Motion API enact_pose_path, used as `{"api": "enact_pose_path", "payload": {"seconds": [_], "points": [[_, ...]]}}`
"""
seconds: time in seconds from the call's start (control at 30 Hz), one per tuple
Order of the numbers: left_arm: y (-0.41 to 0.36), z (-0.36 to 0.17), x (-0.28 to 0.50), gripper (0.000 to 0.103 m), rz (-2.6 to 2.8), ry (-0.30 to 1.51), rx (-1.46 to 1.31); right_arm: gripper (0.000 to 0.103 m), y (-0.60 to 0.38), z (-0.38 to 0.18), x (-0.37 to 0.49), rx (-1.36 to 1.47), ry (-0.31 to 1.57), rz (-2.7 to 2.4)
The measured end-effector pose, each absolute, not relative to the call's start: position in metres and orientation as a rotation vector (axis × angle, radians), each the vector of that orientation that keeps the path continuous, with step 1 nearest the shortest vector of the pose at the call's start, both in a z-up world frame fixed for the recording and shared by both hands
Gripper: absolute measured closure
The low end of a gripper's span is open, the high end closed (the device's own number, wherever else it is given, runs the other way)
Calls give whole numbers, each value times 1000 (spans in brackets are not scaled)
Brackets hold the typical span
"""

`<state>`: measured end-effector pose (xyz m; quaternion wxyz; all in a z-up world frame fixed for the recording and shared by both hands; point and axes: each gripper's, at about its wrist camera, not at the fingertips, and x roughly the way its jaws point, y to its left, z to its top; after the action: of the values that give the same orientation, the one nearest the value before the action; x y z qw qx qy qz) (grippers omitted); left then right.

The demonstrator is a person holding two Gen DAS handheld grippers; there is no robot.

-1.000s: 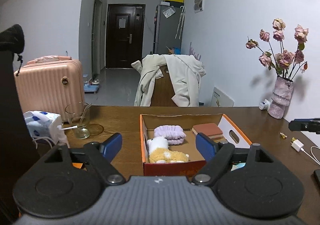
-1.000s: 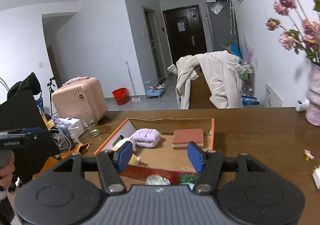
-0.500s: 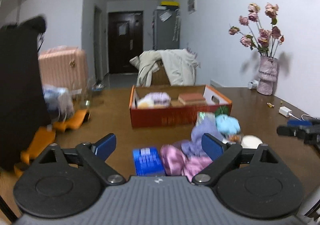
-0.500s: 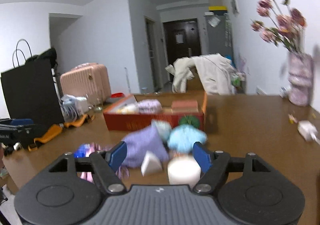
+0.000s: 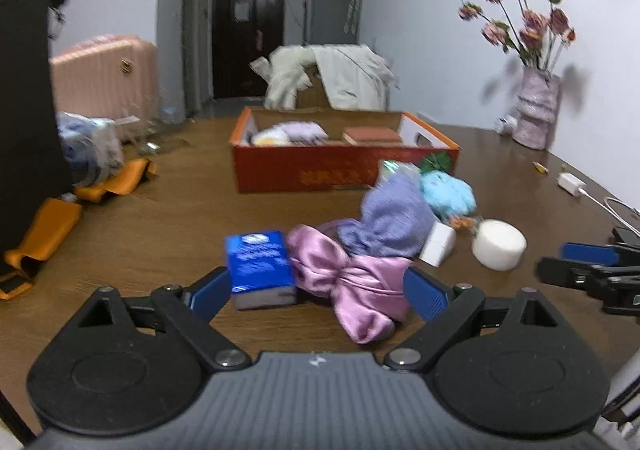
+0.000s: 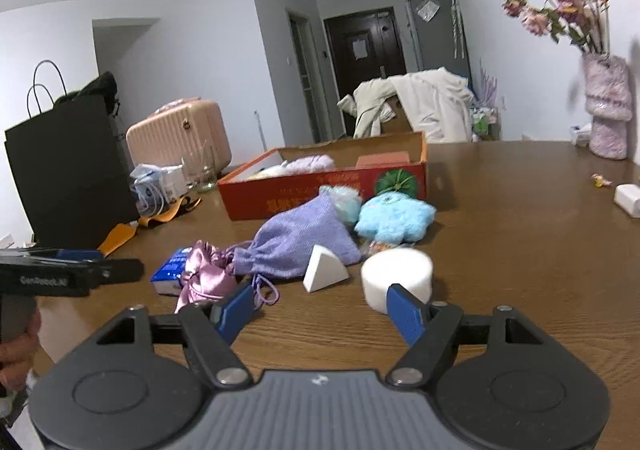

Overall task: Organize soft objects
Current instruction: 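Grasp the pink satin bow scrunchie with the right tool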

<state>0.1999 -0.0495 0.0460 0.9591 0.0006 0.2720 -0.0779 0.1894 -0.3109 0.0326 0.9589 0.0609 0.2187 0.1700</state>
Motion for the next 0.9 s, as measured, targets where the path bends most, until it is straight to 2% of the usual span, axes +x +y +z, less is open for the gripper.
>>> {"api": "enact_pose_path", "payload": {"seconds": [0.07,0.17,0.23,0.27,0.4,0.53,0.63,0.77,0.87,0.9], "points": [[-60,37,212,14,-176,570,17,31,-310,30,198,140,459,342],[-72,22,231,36,-176,624,24,32,-308,27,208,151,472,329],[-76,14,241,66,-197,659,-14,32,-308,26,212,158,478,328],[-77,13,243,69,-216,673,-54,33,-308,26,213,162,480,327],[-86,15,233,65,-388,709,-175,35,-311,28,213,182,468,335],[-70,23,225,35,-449,698,-238,34,-315,31,214,204,459,328],[-46,28,228,31,-372,665,-248,35,-312,27,218,227,486,353],[-30,19,247,31,-280,667,-293,35,-297,18,232,272,511,421],[-32,8,257,34,-306,672,-301,46,-282,9,244,281,548,443],[-34,5,260,41,-316,702,-294,53,-278,5,247,289,567,440]]}}
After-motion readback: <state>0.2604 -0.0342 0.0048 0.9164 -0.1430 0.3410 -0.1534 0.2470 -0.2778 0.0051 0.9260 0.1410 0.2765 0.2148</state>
